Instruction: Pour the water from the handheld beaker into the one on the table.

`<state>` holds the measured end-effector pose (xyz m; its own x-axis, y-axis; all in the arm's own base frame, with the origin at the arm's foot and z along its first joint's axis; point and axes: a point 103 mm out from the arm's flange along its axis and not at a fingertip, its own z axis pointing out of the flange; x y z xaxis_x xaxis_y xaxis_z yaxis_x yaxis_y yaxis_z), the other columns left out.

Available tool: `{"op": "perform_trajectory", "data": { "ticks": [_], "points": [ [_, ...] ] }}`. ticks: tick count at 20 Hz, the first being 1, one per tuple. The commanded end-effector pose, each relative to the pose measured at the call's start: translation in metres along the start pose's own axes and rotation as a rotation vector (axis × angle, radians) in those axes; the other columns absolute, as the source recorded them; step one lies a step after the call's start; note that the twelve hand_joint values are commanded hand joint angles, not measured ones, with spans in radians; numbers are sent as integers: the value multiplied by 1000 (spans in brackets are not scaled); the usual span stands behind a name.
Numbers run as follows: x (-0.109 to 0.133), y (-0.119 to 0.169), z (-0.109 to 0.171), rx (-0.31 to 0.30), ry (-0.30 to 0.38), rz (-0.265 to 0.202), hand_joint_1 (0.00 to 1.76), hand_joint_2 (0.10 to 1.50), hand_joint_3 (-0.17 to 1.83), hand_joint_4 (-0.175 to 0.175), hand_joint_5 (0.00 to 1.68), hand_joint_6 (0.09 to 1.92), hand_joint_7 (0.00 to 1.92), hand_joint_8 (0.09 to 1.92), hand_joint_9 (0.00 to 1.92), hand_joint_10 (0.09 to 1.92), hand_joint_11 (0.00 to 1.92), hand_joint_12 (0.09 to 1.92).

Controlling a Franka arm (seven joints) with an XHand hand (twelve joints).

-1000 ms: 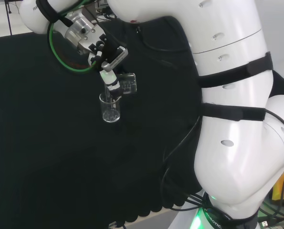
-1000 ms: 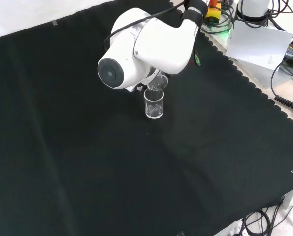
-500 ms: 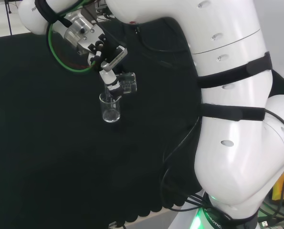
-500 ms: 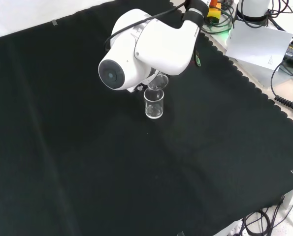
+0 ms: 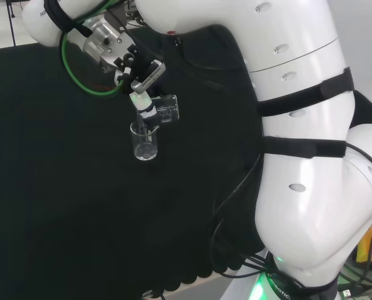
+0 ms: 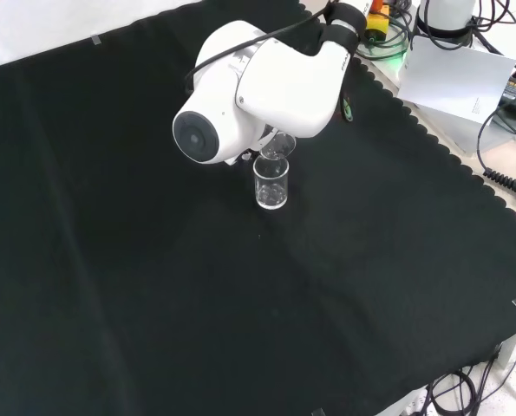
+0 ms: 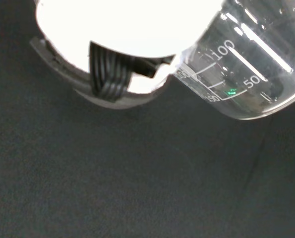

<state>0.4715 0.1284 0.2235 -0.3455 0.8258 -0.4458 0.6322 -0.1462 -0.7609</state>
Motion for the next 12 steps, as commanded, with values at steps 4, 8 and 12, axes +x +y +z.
{"op": "perform_trajectory", "data": {
  "ticks": [4,8,12],
  "points": [
    [0,0,0,0,2,0,1294,620,859,-175,1100,1031,1157,1017,1505,913,1097,895],
    [1,-1,0,3,-3,3,1294,620,859,-175,1100,1031,1157,1017,1505,912,1098,895],
    [2,-1,0,8,0,3,1294,619,859,-175,1100,1031,1158,1017,1505,911,1098,895]
  ]
}}
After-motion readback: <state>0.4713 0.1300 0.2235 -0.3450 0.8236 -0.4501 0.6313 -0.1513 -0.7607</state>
